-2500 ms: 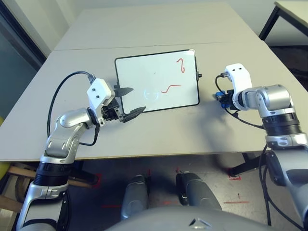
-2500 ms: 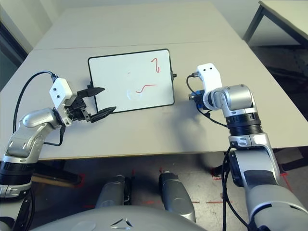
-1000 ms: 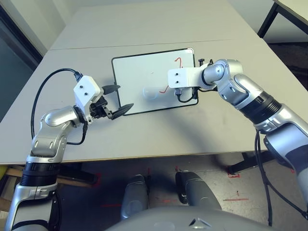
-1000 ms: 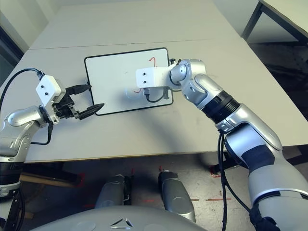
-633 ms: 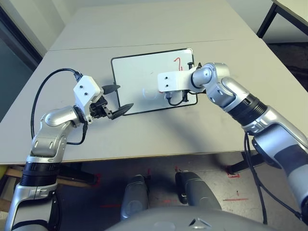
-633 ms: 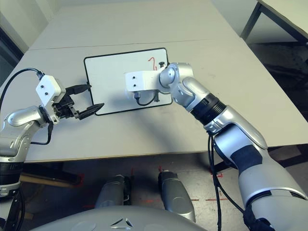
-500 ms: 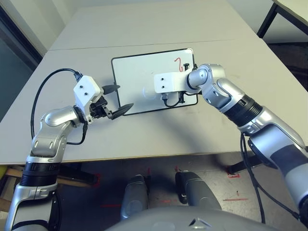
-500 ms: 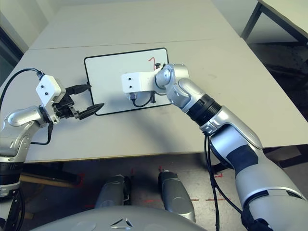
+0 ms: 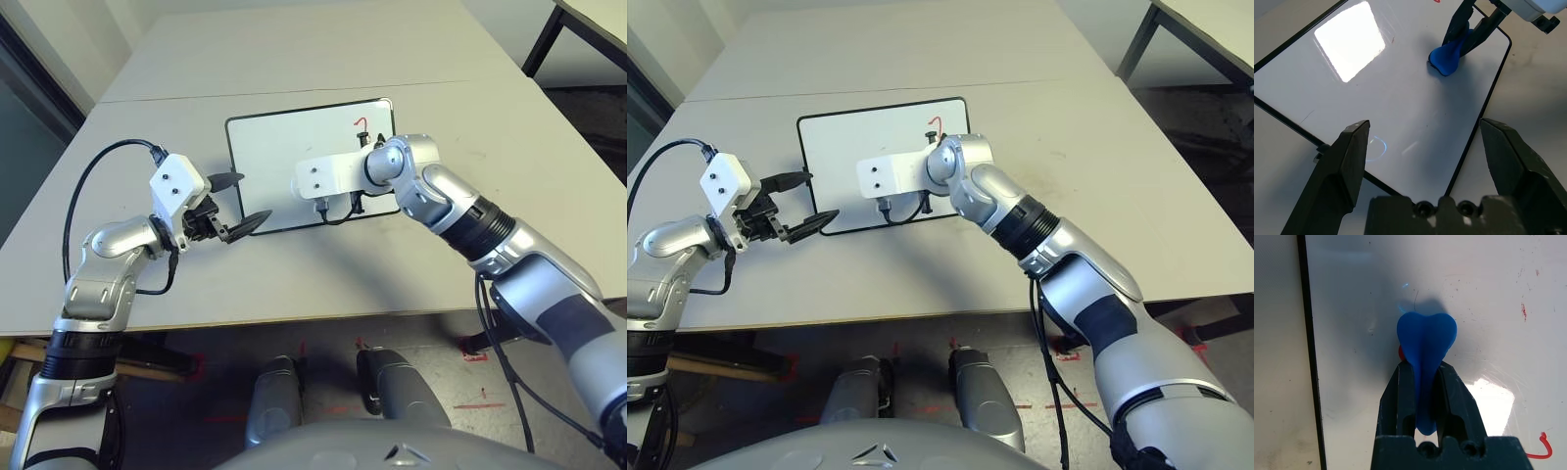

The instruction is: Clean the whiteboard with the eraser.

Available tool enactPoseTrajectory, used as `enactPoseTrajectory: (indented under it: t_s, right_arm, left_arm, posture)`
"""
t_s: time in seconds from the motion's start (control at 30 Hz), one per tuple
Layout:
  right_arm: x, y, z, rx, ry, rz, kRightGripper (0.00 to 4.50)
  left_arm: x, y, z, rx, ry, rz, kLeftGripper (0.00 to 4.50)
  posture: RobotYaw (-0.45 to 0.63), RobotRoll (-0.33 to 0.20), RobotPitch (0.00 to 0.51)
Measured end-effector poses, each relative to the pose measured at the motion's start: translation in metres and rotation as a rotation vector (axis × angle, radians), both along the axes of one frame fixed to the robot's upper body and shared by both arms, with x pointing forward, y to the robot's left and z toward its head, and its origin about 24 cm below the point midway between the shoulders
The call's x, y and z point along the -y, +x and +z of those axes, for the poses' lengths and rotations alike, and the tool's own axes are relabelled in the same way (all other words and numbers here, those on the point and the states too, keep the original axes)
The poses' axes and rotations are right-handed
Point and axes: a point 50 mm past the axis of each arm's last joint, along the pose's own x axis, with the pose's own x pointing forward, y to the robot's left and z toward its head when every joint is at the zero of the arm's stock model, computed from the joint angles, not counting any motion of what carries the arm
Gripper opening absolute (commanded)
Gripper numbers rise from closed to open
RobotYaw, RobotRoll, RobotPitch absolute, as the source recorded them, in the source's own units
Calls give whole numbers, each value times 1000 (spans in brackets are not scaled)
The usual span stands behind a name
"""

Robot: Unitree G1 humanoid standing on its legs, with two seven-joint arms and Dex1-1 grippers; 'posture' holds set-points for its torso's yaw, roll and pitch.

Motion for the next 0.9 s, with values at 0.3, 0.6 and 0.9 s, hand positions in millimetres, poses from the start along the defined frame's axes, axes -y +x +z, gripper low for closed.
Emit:
enactPoseTrajectory:
  t_s: [0.3, 0.6, 0.9]
  right_arm:
    - [10, -1, -5, 3, -42, 1, 339]
    - [38, -1, -14, -8, -77, -51, 339]
    - [61, 12, -6, 6, -63, -160, 339]
  left_arm:
    - [1, 0, -1, 2, -3, -2, 4500]
    - [3, 1, -2, 12, -3, -6, 4500]
    - [7, 5, 2, 31, -1, -23, 4500]
  posture:
    - [-61, 0, 92]
    - [-75, 0, 89]
    - [-84, 0, 88]
